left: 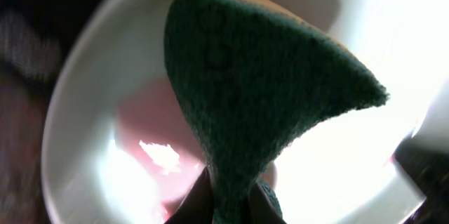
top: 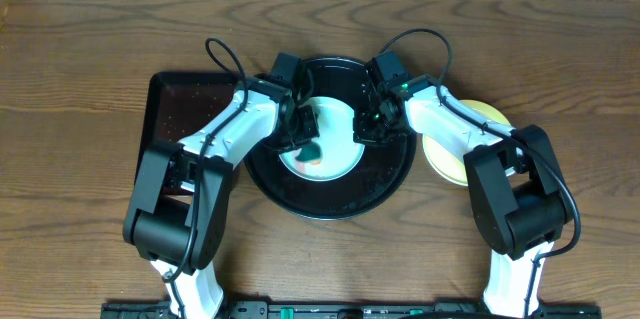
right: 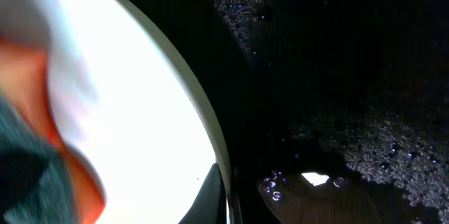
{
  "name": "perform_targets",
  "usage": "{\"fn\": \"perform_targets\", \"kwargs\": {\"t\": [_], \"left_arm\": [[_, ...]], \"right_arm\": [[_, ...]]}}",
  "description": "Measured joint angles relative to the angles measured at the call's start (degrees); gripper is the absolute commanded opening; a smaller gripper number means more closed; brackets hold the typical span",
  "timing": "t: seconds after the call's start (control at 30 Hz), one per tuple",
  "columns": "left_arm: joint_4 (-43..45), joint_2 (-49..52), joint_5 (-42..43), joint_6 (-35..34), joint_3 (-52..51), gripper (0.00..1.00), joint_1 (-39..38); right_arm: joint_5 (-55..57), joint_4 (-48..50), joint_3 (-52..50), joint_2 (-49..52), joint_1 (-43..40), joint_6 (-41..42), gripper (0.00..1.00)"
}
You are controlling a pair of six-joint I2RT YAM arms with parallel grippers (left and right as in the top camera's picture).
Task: Clean dirty plates on tray and stack at the side
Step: 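Scrub the green plate with the sponge in the left gripper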
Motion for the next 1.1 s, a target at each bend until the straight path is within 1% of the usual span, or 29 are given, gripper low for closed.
{"fn": "perform_targets", "kwargs": {"t": [0.13,0.23,0.37,0.53,0.6,0.67,0.77,0.87,0.97,1.1], "left_arm": [[-4.6,0.0,4.4,3.7,0.0,0.08,0.3],[-4.8,0.0,8.5,6.3,-0.4,0.07,0.3],[-1.5,0.0,12.0,8.0,-1.0,0.07,0.3],[7.3,0.3,13.8,8.6,-1.6,0.07,0.2],[10.2,0.5,12.4,8.5,-1.6,0.07,0.1],[11.1,0.6,9.7,8.4,-1.6,0.07,0.0],[10.8,0.6,4.2,7.3,-1.6,0.07,-0.6],[10.0,0.3,0.6,5.0,-1.4,0.07,-1.4],[7.5,0.0,-3.8,3.5,-0.5,0.08,-1.6],[2.3,-0.9,-10.9,3.1,0.3,0.07,-1.5]], "right_arm": [[0.0,0.1,0.0,0.0,0.0,0.0,0.01],[0.0,0.2,0.0,0.0,0.0,0.0,0.01],[0.0,0.2,0.0,0.0,0.0,0.0,0.01],[0.0,0.1,0.0,0.0,0.0,0.0,0.01],[0.0,0.1,0.0,0.0,0.0,0.0,0.01],[0.0,0.1,0.0,0.0,0.0,0.0,0.01],[0.0,0.0,0.0,0.0,0.0,0.0,0.01],[0.0,0.0,0.0,0.0,0.0,0.0,0.01],[0.0,0.1,0.0,0.0,0.0,0.0,0.01],[0.0,0.1,0.0,0.0,0.0,0.0,0.01]]}}
